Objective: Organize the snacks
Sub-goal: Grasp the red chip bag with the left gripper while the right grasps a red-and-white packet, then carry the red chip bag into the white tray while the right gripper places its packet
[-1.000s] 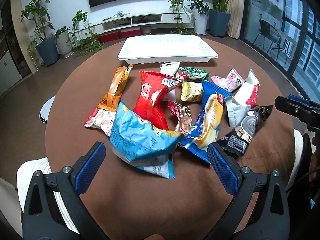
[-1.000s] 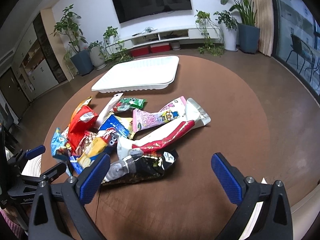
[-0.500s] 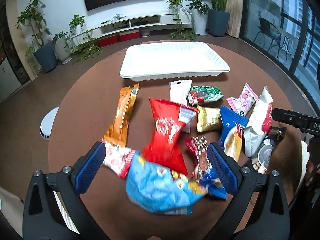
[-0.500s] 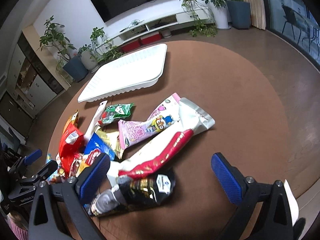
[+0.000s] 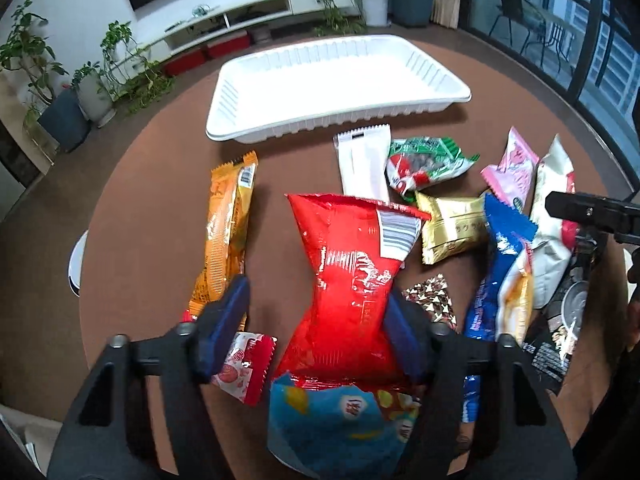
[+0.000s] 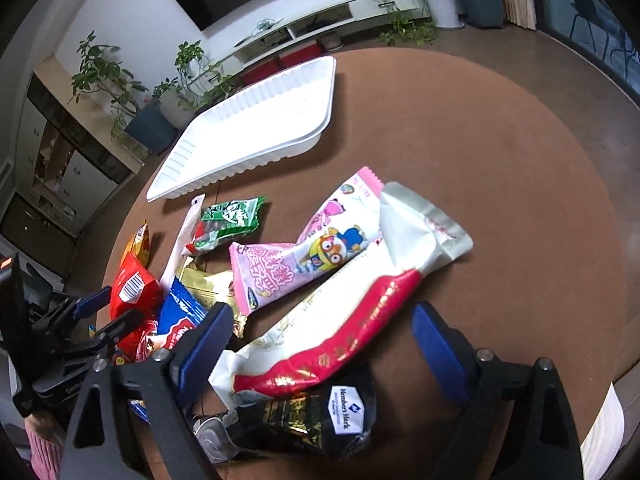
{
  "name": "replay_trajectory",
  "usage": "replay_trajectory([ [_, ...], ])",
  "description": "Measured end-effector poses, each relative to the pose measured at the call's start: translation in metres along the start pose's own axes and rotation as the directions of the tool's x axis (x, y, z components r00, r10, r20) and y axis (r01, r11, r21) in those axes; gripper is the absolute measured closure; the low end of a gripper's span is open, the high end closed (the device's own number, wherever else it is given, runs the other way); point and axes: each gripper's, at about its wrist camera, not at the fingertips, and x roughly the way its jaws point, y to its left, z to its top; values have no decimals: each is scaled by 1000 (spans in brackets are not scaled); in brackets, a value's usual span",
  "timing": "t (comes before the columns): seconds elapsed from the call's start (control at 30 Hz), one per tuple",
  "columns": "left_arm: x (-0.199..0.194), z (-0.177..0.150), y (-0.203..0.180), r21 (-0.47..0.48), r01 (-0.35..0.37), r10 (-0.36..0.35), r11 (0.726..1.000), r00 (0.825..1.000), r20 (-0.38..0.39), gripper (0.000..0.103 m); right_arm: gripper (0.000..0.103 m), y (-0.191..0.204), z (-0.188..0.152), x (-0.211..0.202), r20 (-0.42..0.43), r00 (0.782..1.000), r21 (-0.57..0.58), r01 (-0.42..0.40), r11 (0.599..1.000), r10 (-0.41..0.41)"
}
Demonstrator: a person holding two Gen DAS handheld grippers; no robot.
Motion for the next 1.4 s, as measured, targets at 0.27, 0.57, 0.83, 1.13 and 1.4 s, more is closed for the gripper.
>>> replay_trajectory([
  [0.27, 23, 0, -4, 34, 46, -45, 998, 998, -46, 71, 62, -8, 4, -1, 17, 999, -37, 37, 999, -37],
  [0.57, 24, 4, 3, 4, 68, -68, 998, 997, -45, 78, 86, -23, 10, -6, 44, 995, 10, -87, 996, 86],
  [0.83, 19, 1, 1, 16, 56, -56, 998, 998, -27, 79, 84, -28, 9, -1, 25, 990, 88, -142, 986, 140],
  [1.13, 19, -1, 1, 15, 54, -53, 998, 998, -25, 79, 63, 25, 12, 21, -42, 997, -134, 54, 990, -60],
  [1.4, 18, -2, 5, 6, 70, -70, 998, 997, -14, 80, 84, 49, 17, 40, -40, 993, -294, 98, 951, -115],
])
